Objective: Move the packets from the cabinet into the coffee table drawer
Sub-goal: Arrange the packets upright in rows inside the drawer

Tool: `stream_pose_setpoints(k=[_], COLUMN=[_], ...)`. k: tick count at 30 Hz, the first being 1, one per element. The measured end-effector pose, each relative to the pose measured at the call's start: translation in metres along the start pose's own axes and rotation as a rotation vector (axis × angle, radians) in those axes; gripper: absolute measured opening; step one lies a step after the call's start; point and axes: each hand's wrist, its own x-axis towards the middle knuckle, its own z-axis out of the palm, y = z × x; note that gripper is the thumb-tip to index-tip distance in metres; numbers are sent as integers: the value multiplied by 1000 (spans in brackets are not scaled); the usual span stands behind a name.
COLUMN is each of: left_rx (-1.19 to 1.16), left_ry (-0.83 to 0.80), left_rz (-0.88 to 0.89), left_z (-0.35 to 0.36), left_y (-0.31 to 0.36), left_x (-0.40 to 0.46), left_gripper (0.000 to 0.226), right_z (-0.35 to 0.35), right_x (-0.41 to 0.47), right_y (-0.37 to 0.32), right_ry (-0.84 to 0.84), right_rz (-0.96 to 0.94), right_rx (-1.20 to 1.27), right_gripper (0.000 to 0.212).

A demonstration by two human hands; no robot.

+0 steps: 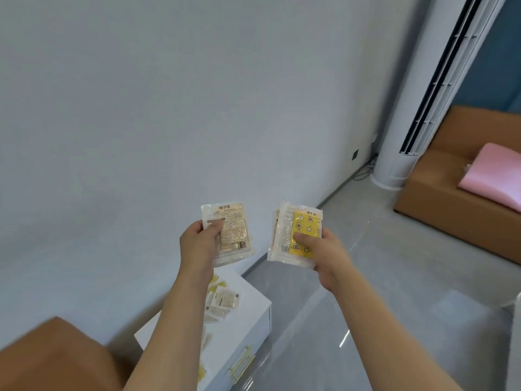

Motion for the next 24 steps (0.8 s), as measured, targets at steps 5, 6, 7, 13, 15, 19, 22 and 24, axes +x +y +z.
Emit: stream_pose_setpoints(k=[5,6,7,13,15,19,22,24], left_rx=[47,48,48,38,35,57,55,47], left_ry=[-90,-96,-103,-136,-164,-211,-233,-253], left_rz=[29,40,51,69,66,65,53,31], left_z=[61,73,85,168,195,230,253,267], left_y=[-3,-4,-5,-27,-36,-47,-55,-62], left_x=[-52,-66,-79,-168,-200,-241,-252,-263], left_gripper=[10,9,9,10,10,9,8,8], right_z=[-74,-91,-108,-229,-269,-317,-342,-358], right_x=[-31,-37,-43,-80,-93,-113,-122,-129], right_y=[-21,-24,-26,-33,-34,-36,-36,-36], right_ry=[71,82,82,52,99,132,176,201], right_rz=[-30,-33,-40,-78,-88,-75,-68,-61], right_rx=[122,132,137,94,105,113,133,135], right_gripper=[16,16,15,17,15,15,15,14])
